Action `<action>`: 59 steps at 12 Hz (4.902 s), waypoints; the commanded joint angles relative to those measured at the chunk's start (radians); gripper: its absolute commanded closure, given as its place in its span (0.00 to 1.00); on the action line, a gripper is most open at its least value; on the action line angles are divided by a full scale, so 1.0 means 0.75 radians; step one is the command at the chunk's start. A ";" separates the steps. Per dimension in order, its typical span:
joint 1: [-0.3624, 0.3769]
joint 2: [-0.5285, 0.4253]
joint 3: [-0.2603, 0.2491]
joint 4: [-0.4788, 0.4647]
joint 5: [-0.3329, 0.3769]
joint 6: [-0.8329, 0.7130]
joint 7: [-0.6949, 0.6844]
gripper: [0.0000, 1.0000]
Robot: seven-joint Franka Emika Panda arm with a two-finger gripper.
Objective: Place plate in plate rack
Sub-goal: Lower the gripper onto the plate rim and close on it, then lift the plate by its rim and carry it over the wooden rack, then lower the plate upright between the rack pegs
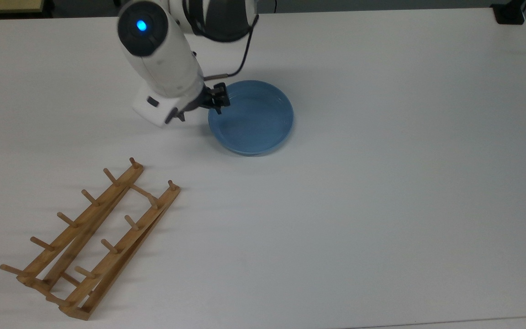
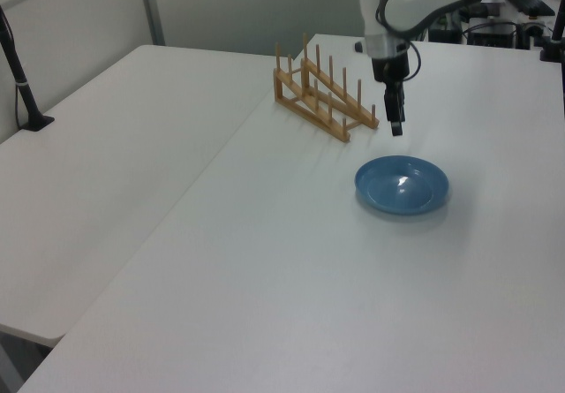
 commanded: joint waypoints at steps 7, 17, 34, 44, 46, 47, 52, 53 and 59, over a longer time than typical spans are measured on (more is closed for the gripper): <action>0.092 0.147 -0.007 -0.017 -0.021 0.160 -0.009 0.53; 0.092 0.143 -0.007 -0.015 -0.021 0.150 -0.041 1.00; 0.076 -0.093 -0.285 0.220 -0.297 0.877 -0.313 1.00; 0.039 0.009 -0.353 0.093 -0.277 1.548 -0.263 1.00; 0.023 0.048 -0.355 0.091 -0.279 1.665 -0.232 1.00; 0.013 0.059 -0.355 0.091 -0.277 1.704 -0.224 1.00; -0.012 0.102 -0.363 0.067 -0.275 1.806 -0.217 1.00; -0.012 0.104 -0.363 0.045 -0.275 1.843 -0.217 1.00; -0.012 0.108 -0.365 -0.105 -0.277 2.019 -0.230 1.00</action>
